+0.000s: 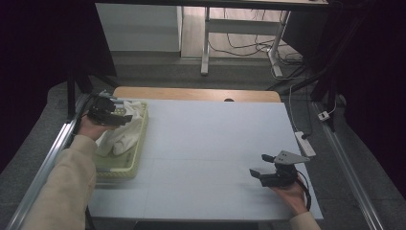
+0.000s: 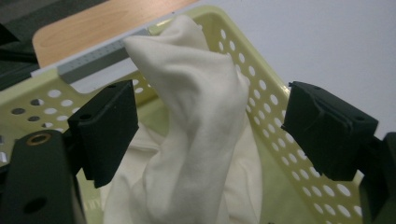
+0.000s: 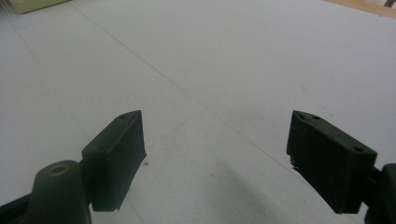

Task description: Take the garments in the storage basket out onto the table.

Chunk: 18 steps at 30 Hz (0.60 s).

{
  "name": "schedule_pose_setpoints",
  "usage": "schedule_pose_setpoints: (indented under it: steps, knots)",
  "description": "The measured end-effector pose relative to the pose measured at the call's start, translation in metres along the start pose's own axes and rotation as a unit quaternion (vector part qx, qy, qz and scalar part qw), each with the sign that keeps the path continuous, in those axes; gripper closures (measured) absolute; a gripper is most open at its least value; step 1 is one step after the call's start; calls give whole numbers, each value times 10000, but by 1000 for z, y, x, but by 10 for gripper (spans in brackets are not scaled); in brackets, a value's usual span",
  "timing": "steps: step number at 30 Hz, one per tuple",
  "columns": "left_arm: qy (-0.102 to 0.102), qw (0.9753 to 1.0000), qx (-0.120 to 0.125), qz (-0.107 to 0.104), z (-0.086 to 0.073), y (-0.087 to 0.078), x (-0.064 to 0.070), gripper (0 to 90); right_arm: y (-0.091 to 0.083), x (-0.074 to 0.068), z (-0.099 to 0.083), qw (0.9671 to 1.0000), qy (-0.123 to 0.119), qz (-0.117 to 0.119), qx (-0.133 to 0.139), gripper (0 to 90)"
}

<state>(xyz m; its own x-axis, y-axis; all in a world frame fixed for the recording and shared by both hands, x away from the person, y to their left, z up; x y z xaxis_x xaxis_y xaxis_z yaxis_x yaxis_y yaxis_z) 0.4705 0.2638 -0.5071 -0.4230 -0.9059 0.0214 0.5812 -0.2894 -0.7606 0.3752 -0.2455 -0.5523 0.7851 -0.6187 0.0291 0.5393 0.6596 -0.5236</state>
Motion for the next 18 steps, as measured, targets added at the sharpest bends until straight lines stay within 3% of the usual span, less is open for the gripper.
schedule_pose_setpoints:
  steps: [18]
  knots:
    - [-128, 9978, -654, -23, -35, 37, -6, 172, 2, 1, -3, 10000, 29, 11, -81, 196]
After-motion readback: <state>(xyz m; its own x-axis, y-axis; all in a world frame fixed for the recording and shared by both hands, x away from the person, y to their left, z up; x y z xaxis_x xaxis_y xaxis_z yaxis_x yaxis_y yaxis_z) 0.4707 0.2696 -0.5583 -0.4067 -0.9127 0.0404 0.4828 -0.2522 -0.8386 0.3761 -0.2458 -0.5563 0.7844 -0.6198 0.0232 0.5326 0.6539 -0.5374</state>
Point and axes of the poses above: each handheld gripper's, and its own axes: y roughly forward along the jaws, z roughly out of its top, x roughly to its right, the point moved 9 cm from there along y, roughly forward along the jaws, and after that the axes turned 2 degrees about -y, right-handed, at the moved point
